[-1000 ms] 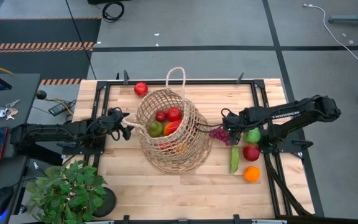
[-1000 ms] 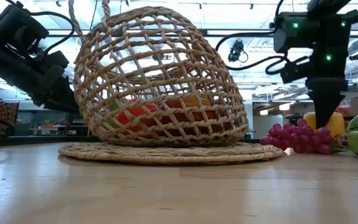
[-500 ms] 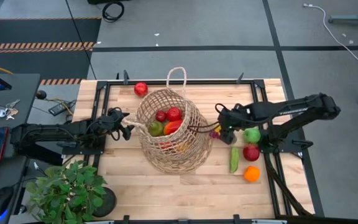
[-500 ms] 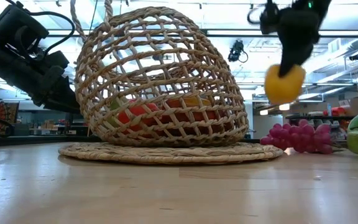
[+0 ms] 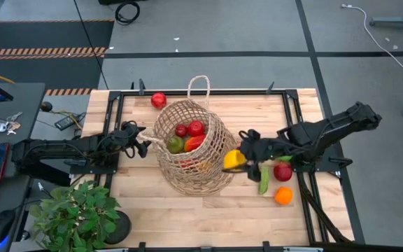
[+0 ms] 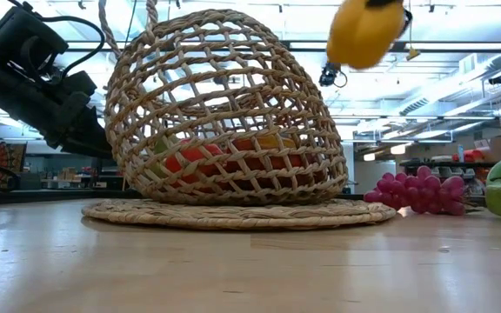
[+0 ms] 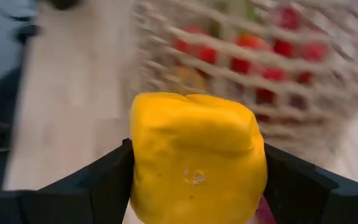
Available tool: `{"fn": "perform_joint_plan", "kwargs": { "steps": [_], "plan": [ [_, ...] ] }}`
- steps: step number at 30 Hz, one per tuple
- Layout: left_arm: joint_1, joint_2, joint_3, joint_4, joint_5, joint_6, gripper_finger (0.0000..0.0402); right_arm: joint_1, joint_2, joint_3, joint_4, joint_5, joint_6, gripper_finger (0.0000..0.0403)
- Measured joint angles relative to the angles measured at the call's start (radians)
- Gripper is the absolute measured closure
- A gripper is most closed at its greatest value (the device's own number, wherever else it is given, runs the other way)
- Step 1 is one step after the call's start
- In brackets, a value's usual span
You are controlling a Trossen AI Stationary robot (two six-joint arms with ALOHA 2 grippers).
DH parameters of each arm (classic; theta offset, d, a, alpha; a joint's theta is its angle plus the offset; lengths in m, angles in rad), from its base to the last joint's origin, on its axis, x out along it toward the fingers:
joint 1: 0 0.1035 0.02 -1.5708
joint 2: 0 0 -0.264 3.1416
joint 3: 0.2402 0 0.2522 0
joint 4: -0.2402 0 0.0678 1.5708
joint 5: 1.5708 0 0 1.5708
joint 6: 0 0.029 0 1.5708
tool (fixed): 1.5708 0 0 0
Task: Build produce basket
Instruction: Put the yellow bell pepper into the basket
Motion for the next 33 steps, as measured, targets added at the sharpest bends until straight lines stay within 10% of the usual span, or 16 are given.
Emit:
{"fn": "perform_joint_plan", "kwargs": {
  "steps": [12, 33],
  "plan": [
    [0.000, 0.000, 0.000, 0.000, 0.000, 0.000, 0.0044, 0.054, 0.009, 0.000, 0.041, -0.056, -0.219, 0.0093],
    [0.000, 0.000, 0.000, 0.000, 0.000, 0.000, 0.0044, 0.049, 0.009, 0.000, 0.043, 0.162, -1.215, 0.0093]
  ]
}}
